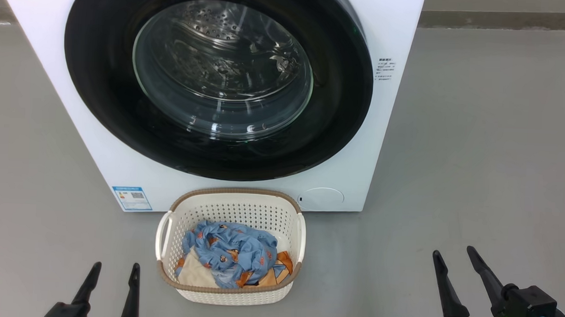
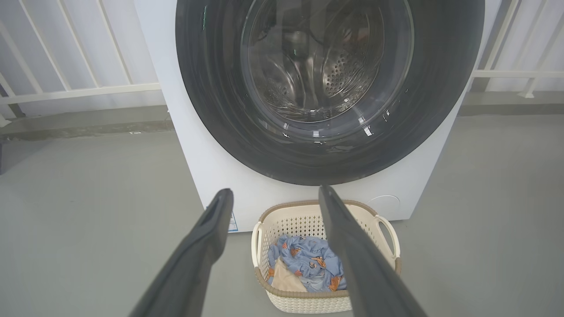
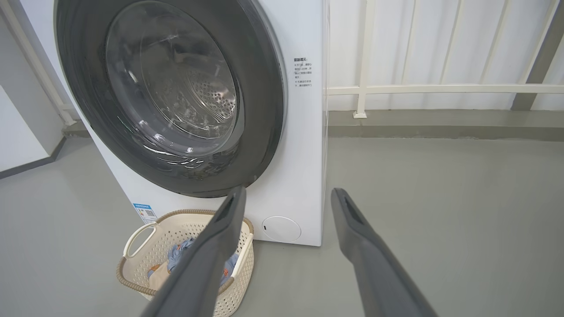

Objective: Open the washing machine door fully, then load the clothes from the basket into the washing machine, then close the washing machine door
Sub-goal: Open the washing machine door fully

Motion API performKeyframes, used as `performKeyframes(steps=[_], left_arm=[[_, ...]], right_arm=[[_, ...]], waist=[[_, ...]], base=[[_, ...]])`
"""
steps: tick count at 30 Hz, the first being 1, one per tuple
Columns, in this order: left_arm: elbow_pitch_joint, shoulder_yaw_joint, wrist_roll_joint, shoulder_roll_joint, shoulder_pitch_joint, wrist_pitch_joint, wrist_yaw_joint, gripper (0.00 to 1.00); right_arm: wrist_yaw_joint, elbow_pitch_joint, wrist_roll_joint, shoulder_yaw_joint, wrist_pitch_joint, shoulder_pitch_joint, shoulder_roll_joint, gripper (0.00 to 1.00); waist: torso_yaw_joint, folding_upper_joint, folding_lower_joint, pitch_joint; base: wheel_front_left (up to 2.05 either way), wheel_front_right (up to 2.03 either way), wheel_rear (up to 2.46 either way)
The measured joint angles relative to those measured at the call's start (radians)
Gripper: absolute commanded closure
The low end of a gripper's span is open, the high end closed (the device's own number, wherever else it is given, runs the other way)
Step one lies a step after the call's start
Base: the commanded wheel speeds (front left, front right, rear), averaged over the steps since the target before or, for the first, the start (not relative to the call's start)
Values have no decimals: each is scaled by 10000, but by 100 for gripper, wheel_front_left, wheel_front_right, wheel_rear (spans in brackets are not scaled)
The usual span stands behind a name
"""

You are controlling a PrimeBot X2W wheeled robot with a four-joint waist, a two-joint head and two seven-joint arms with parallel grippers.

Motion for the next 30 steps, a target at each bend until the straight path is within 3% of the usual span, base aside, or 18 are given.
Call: performKeyframes(steps=[1,4,9,12,16,17,24,30], left_arm=[[4,4,-10,0,1,0,0,0],[40,4,-29,0,8,0,0,0],[58,0,-29,0,21,0,0,0],[77,0,-29,2,24,0,0,0],[111,-2,-27,2,29,0,-2,0],[111,-2,-27,2,29,0,-2,0],[121,-31,-23,2,30,0,-12,0],[-119,-119,-25,2,21,0,4,0]], right_arm=[[0,-44,40,25,0,0,0,100],[0,-128,508,58,0,2,77,100],[0,-209,2395,-180,0,102,397,100],[0,-136,4052,-178,0,141,499,100],[0,-63,7076,-380,-2,128,591,100],[0,-63,7076,-380,-2,128,591,100],[0,27,11304,-522,-48,-3,42,100],[0,-38,13699,-1016,332,-318,-451,100]], waist=[[-13,0,0,4],[-63,0,0,7],[-157,0,0,63],[-215,0,0,111],[-287,0,0,207],[-287,0,0,207],[-343,0,0,500],[-366,-1,0,885]], base=[[0,0,0],[0,0,0],[0,0,0],[0,0,0],[0,0,0],[0,0,0],[0,0,0],[0,0,0]])
